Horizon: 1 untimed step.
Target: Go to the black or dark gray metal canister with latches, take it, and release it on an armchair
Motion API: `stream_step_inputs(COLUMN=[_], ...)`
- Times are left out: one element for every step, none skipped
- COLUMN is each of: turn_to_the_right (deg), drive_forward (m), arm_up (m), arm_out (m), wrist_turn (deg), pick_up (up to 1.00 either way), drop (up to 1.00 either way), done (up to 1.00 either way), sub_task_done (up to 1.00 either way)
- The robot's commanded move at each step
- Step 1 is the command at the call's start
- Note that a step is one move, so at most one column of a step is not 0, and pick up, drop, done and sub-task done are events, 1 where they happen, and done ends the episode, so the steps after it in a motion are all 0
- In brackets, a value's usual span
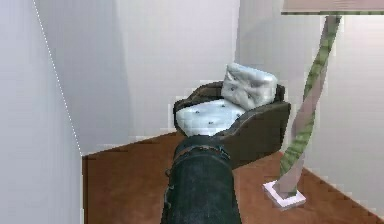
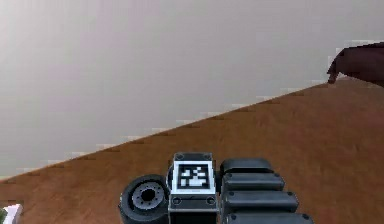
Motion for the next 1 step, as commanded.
stream_step_inputs(turn_to_the_right=[-6.0], drive_forward=[0.00], arm_up=[0.00], arm_out=[0.00], wrist_turn=[0.0], pick_up=[0.00], drop=[0.00], done=[0.00], sub_task_done=[0.00])
